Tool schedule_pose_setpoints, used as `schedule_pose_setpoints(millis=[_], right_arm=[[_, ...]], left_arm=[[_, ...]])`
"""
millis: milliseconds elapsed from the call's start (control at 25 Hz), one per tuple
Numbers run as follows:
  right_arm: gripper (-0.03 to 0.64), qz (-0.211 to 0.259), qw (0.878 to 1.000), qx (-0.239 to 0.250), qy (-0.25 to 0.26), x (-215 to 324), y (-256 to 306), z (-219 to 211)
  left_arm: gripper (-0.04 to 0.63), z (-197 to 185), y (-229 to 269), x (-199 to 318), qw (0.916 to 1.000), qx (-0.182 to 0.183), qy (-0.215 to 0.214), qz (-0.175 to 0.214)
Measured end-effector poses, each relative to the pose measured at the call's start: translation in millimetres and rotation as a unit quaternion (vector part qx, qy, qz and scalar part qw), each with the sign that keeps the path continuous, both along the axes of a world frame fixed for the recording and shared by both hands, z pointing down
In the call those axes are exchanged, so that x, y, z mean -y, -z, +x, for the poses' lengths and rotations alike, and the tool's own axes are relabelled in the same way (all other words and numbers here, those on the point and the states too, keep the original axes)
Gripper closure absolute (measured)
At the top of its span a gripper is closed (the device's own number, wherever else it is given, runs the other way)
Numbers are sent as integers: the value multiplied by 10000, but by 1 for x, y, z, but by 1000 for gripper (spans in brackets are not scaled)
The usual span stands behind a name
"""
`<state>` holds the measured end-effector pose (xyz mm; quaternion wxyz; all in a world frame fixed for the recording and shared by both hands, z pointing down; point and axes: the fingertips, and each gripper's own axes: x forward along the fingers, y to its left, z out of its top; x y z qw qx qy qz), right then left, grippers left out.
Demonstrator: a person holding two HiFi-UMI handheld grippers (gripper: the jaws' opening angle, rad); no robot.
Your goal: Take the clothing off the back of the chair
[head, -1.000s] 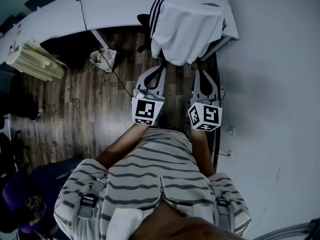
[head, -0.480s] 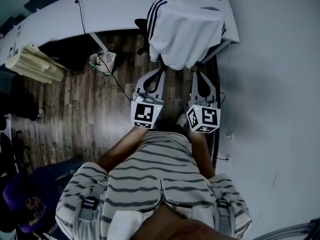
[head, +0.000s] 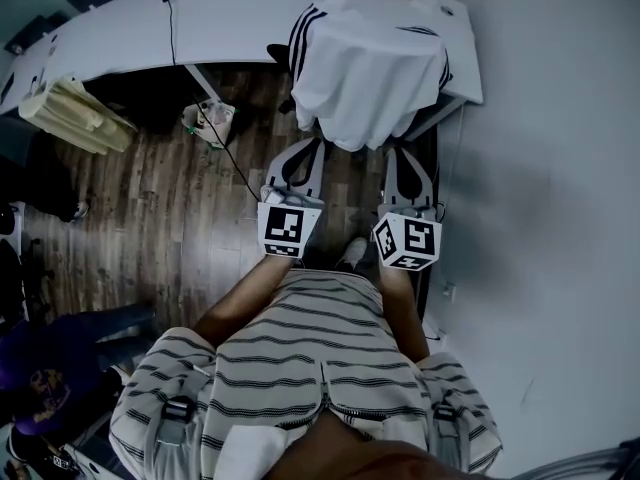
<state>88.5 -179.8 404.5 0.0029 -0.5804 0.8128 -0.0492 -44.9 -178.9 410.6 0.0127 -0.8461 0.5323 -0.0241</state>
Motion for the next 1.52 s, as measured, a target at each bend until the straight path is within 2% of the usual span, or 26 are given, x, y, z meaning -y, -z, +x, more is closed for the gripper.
schedule_pose_setpoints(millis=[600, 880, 1120, 1240, 1400, 1520], right_arm=[[597, -79, 9987, -121, 494, 48, 5, 34], [595, -158, 9978, -141, 629, 70, 5, 39], [594, -210, 9979, -124, 592, 87, 4, 46], [544, -246, 9979, -96, 597, 97, 2, 49], [514, -252, 9981, -58, 558, 108, 4, 55], [494, -241, 9983, -65, 532, 116, 5, 59]], left_arm=[[571, 25, 6, 44, 9991, 102, 396, -82], [569, 27, -5, 67, 9977, 184, 480, -441], [569, 24, 4, 83, 9976, 13, 583, -379], [568, 24, 6, 91, 9976, 18, 592, -364], [565, 22, 9, 101, 9974, 24, 635, -347], [528, 20, 11, 109, 9972, 18, 660, -358]])
